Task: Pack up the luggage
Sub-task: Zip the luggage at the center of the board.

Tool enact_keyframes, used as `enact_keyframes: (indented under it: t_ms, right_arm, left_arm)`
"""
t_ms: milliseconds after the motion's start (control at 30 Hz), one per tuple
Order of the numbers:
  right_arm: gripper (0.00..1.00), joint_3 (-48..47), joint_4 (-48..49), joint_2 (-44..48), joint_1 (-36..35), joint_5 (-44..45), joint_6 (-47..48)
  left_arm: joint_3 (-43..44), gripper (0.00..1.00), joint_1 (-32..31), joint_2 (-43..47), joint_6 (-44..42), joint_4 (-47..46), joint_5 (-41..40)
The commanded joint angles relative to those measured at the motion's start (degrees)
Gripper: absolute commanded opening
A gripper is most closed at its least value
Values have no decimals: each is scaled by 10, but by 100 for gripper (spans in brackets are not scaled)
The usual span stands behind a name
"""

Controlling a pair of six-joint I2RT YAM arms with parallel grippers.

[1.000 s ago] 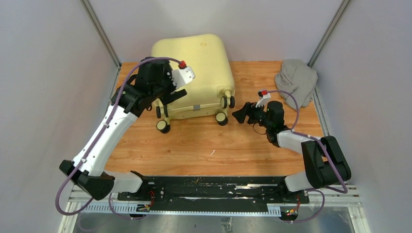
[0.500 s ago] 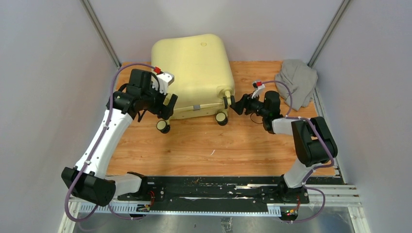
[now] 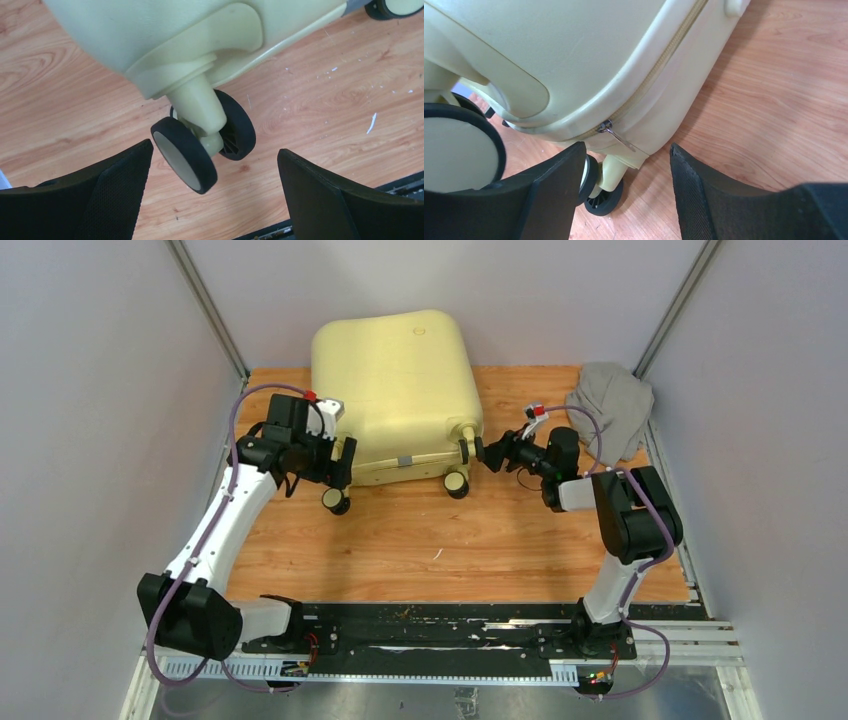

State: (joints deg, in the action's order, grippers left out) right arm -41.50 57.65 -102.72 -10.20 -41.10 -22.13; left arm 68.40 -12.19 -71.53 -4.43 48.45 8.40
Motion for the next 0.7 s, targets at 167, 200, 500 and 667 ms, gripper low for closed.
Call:
enact_keyframes:
  t_ms: [167,200,500,667]
  right_arm:
    - [66,-38,67,-34,10,-73,-24]
    - [66,-44,67,-38,10,-81,-26]
    - [55,-72,77,-72,11,-104,-26]
    - [41,-78,131,-101,10,-117,-52]
  left_arm:
    - [-21,100,14,-2,29,-49,12]
    - [-22,100,14,-5,33,-53,21]
    - [-37,90,34,-25,59,-83,69]
    - [-29,70,55,-30,65,-94,86]
